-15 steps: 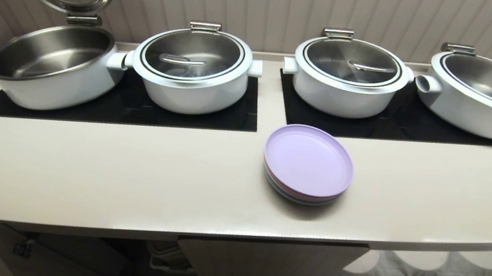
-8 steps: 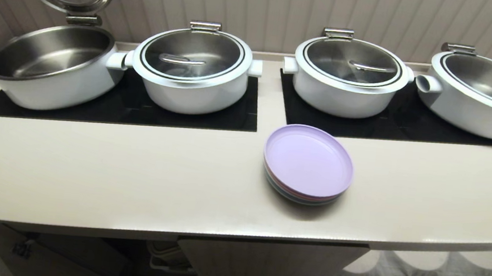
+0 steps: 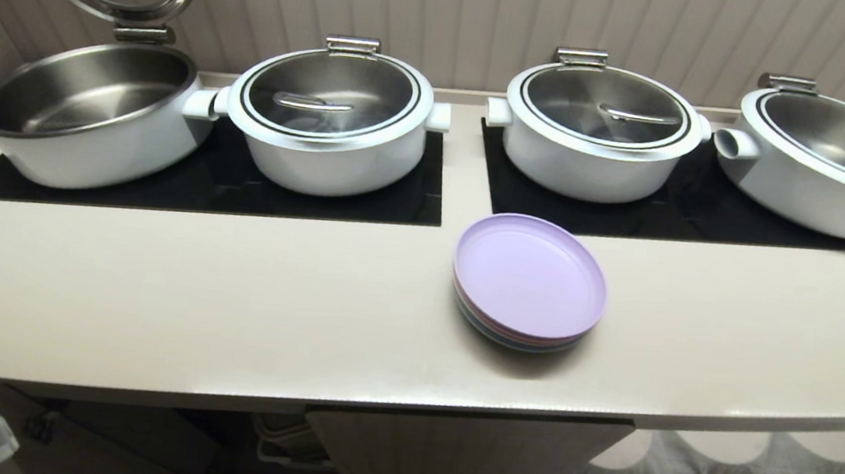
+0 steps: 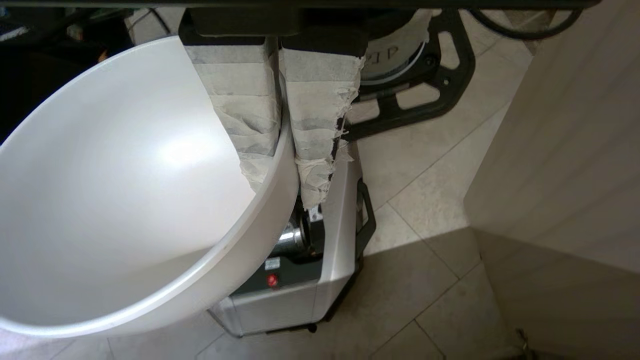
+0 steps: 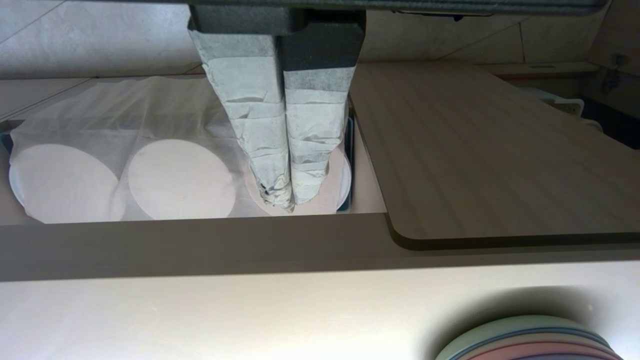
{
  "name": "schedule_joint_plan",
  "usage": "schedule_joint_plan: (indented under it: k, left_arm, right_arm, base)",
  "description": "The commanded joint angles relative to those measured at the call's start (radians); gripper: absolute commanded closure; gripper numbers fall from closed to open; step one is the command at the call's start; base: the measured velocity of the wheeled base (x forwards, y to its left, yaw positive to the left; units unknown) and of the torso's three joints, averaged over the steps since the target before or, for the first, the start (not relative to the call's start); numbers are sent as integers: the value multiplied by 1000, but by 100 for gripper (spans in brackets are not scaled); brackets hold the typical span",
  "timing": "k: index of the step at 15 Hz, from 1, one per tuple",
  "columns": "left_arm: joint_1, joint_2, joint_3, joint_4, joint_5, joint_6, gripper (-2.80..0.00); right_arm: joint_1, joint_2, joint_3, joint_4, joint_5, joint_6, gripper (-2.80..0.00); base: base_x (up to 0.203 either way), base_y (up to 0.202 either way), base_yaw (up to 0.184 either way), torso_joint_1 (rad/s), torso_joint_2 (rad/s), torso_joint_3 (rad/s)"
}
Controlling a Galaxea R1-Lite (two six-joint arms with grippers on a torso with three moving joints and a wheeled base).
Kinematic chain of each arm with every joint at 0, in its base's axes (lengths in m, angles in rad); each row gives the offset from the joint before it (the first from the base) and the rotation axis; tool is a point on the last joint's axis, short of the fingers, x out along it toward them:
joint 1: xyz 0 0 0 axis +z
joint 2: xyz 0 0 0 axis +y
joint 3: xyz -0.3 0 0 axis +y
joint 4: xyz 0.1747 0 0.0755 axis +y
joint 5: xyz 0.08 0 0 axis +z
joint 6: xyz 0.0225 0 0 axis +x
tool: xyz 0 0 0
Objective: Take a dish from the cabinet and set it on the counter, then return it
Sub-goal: Place it on the table
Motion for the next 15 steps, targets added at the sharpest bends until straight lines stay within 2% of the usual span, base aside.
schedule_joint_plan:
  k: [1,6,8,11,15]
  left_arm:
    - [0,54,-12,-15,-2,-22,0]
    - [-5,143,-80,-80,-54,-147,0]
    - [-4,185,-102,-108,-53,-193,0]
    - [-5,247,-146,-157,-52,-304,0]
    - [4,332,-208,-177,-14,-403,0]
  right_arm:
    - [0,0,0,0,0,0,0]
    - [0,0,0,0,1,0,0]
    - [1,0,0,0,0,0,0]
    - [0,0,0,0,0,0,0]
    - [1,0,0,0,0,0,0]
  base:
    - [0,0,0,0,0,0]
    - [0,0,0,0,0,0]
    - [0,0,0,0,0,0]
    - [0,0,0,0,0,0]
    - [0,0,0,0,0,0]
